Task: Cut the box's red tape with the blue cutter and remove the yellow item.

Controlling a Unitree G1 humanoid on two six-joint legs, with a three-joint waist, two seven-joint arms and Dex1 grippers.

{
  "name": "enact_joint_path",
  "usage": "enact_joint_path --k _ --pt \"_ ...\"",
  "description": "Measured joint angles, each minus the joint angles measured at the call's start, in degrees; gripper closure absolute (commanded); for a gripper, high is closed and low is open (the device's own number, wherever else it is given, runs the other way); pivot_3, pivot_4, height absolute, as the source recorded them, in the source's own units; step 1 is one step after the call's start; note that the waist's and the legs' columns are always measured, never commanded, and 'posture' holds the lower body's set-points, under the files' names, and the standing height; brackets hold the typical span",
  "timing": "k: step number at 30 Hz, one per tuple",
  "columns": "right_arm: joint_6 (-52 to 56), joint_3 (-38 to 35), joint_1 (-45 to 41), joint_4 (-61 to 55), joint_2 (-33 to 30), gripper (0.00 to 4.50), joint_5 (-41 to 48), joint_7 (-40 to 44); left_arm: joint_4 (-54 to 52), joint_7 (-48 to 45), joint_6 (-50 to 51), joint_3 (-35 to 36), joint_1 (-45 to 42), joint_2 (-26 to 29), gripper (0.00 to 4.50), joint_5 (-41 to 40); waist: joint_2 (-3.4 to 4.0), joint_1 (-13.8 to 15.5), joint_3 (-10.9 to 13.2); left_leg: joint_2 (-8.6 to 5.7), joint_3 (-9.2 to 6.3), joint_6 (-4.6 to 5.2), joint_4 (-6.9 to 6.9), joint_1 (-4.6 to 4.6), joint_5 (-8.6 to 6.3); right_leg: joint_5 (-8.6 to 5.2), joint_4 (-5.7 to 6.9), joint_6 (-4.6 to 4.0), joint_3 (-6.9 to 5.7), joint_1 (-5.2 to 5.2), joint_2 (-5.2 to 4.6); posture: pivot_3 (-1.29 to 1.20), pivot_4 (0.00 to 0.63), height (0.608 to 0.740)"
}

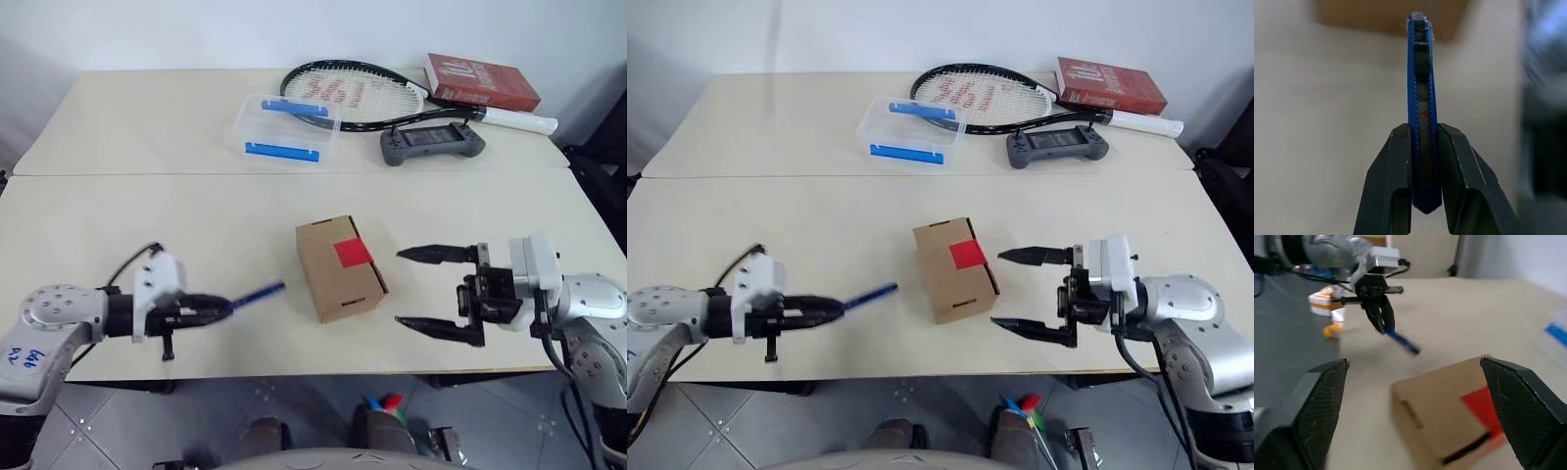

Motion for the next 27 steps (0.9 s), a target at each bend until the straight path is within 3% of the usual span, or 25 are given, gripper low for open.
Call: enact_joint_path --k 4,7,10,15,21,27 --pt "8.35 -0.70 6.34 -10.69 -4.02 0.00 4.95 -5.53 -0.19 -2.10 -3.65 -10.42 -8.43 -0.98 4.07 7.20 -0.03 0.72 0.05 0.00 0.00 0.00 0.12 -0.02 0.00 0.00 0.02 0.00 0.02 0.05 0.00 0.00 0.150 0.740" --pt "12.54 0.41 10.53 -15.26 -5.14 0.00 3.85 -11.18 -0.18 0.52 -5.27 -17.75 -12.75 -5.04 4.07 14.97 -0.09 0.70 0.05 -0.01 0.03 0.05 0.21 -0.03 -0.02 0.01 0.01 0.01 0.05 0.10 0.00 0.00 0.150 0.740" --pt "15.45 1.26 13.13 -16.16 -5.97 0.61 1.44 -15.11 -1.18 3.30 -3.64 -21.01 -13.72 -8.72 4.07 17.76 -0.23 0.59 0.11 0.00 0.02 0.06 0.28 -0.03 -0.03 0.01 0.04 0.01 0.05 0.10 0.00 0.00 0.150 0.740" --pt "18.03 3.54 14.27 -18.45 -6.86 2.37 -1.23 -18.71 -6.32 7.32 2.16 -24.69 -14.40 -12.04 4.07 21.61 -0.22 0.93 0.11 0.00 -0.11 0.09 0.51 0.00 -0.04 0.01 0.06 0.01 0.05 0.29 0.00 0.00 0.150 0.740" --pt "20.05 12.55 10.92 -17.36 -4.99 4.46 -8.08 -23.80 -9.93 9.92 10.50 -28.84 -16.63 -15.64 4.07 23.69 -0.26 1.87 0.08 -0.02 -0.16 0.18 0.83 -0.04 -0.06 0.01 0.06 -0.01 0.17 0.40 0.00 0.00 0.150 0.740" --pt "20.02 17.66 6.39 -13.88 -2.69 4.49 -12.00 -24.00 -11.78 9.44 14.32 -30.49 -17.79 -15.77 4.07 23.17 -0.26 1.86 0.08 0.00 -0.21 0.18 0.80 -0.05 -0.06 0.01 0.08 -0.01 0.12 0.39 0.03 0.00 0.150 0.740"
